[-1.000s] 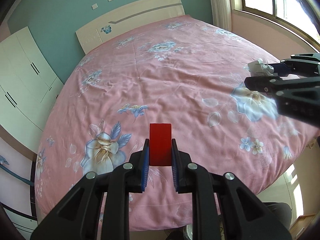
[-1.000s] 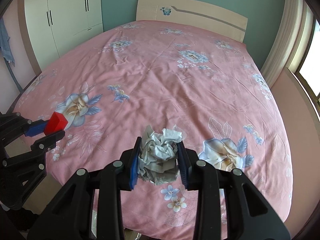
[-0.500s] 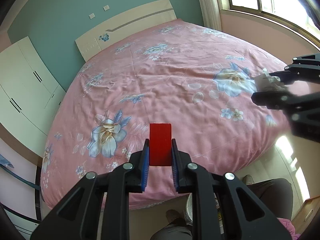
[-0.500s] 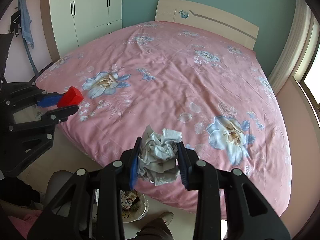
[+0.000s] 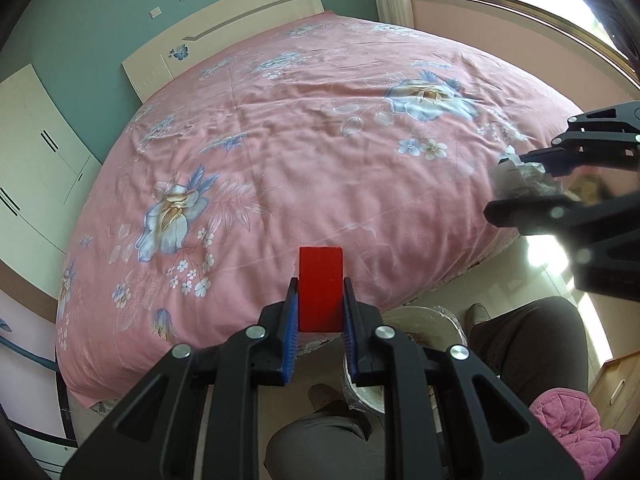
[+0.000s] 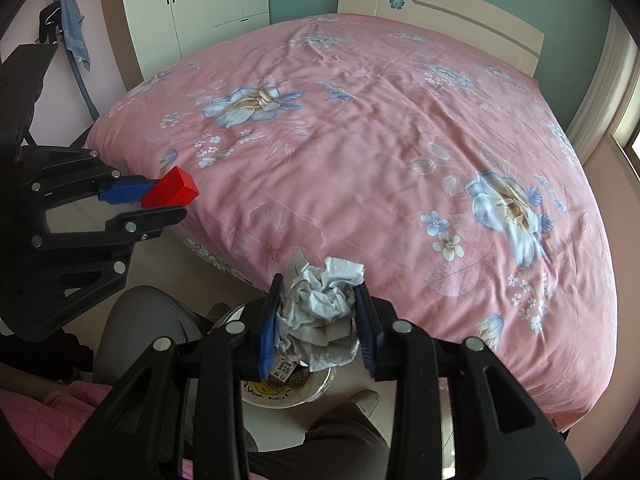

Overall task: Collect trash
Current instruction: 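Carry the red block and foil ball in both tools over the bin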

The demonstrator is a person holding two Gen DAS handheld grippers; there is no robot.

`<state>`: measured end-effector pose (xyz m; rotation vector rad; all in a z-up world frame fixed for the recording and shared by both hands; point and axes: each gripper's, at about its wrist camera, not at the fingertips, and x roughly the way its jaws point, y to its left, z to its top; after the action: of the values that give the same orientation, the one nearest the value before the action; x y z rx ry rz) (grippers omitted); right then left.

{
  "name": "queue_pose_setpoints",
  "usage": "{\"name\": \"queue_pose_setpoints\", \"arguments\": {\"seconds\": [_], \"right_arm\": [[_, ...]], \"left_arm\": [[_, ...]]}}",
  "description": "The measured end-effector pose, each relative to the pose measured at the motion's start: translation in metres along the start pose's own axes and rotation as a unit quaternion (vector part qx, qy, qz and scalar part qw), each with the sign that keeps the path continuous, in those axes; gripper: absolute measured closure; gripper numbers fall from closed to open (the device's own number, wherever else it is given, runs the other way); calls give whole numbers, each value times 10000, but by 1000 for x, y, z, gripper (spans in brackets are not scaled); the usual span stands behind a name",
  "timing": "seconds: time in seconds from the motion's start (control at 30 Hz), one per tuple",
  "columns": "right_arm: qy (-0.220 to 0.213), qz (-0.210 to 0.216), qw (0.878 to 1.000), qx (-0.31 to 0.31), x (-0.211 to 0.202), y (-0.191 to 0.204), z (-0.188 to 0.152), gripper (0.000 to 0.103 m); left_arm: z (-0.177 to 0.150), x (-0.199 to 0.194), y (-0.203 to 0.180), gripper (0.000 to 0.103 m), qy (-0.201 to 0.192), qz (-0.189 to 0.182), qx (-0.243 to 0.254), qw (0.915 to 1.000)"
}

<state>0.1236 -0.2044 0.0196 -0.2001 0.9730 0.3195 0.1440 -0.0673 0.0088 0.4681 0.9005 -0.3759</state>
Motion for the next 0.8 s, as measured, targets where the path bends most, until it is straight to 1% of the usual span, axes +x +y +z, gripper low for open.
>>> {"name": "queue_pose_setpoints", "arguments": {"seconds": [0.4, 0.63, 0.8], "right_arm": [[576, 276, 9980, -16, 69, 25, -43, 68], [1041, 564, 9927, 211, 115, 29, -73, 68], [1269, 702, 9888, 345, 141, 31, -90, 68]], "left_arm": [[-46, 70, -19, 81, 736, -308, -50, 9968], [-71, 109, -30, 81, 1171, -402, -46, 9923], [-87, 133, -35, 81, 1438, -457, -85, 9885]]}}
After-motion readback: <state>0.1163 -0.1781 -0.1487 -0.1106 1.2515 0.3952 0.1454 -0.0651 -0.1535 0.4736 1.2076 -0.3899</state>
